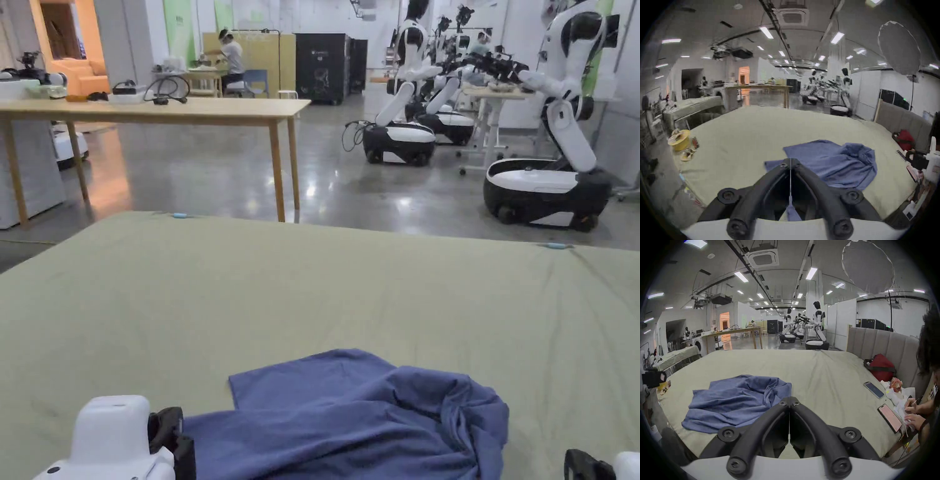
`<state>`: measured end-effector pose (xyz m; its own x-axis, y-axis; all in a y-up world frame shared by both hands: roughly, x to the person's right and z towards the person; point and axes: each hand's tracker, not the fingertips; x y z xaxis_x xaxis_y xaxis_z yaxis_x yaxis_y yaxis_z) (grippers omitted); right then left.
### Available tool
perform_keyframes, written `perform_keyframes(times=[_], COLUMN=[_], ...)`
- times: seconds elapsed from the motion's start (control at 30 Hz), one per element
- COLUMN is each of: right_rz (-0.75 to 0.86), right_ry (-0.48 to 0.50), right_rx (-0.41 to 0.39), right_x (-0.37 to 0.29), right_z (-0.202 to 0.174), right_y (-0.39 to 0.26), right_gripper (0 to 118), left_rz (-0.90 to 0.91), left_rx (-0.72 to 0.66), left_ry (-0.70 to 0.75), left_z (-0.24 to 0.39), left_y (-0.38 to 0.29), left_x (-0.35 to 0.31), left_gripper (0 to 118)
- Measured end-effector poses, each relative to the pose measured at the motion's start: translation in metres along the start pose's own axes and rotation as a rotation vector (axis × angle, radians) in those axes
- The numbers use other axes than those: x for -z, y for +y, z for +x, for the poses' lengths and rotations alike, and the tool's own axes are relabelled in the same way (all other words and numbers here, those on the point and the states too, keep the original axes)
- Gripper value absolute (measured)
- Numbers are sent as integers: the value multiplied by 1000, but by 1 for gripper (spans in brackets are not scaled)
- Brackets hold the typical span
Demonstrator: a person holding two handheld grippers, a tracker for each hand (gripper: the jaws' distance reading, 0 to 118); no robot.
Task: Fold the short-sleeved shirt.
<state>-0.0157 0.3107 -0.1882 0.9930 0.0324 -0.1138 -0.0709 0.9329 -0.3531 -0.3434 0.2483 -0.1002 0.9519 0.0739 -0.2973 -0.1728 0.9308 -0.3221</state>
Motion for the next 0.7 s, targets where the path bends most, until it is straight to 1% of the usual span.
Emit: perform_keyframes(times=[0.17, 0.3, 0.4, 0.47, 0.57, 0.6, 0.63, 0.67, 0.7], right_rz=[5, -3, -17, -38, -70, -77, -83, -92, -101], right_ry=[6, 13, 21, 19, 18, 15, 11, 7, 3], right_rx=[-1, -14, -11, -7, -19, -24, -28, -32, -33], right_x=[-1, 4, 11, 20, 32, 35, 38, 42, 46], right_z=[-6, -11, -12, -13, -15, -15, -15, -14, -14], right_y=[3, 2, 0, -4, -9, -11, -13, -15, -17], right_gripper=[1, 1, 1, 1, 1, 1, 1, 1, 1], left_rz=[10, -47, -175, -271, -445, -459, -470, -508, -556], left_rx=[33, 67, 52, 78, 160, 153, 139, 163, 190], left_ry=[22, 3, -45, -67, -79, -107, -114, -103, -75], left_z=[-13, -20, -30, -37, -41, -46, -46, -46, -46], left_y=[12, 23, 31, 28, 17, 13, 10, 8, 2], left_x=[3, 30, 75, 118, 180, 193, 206, 219, 232], left_gripper=[0, 0, 0, 0, 0, 9, 31, 73, 117])
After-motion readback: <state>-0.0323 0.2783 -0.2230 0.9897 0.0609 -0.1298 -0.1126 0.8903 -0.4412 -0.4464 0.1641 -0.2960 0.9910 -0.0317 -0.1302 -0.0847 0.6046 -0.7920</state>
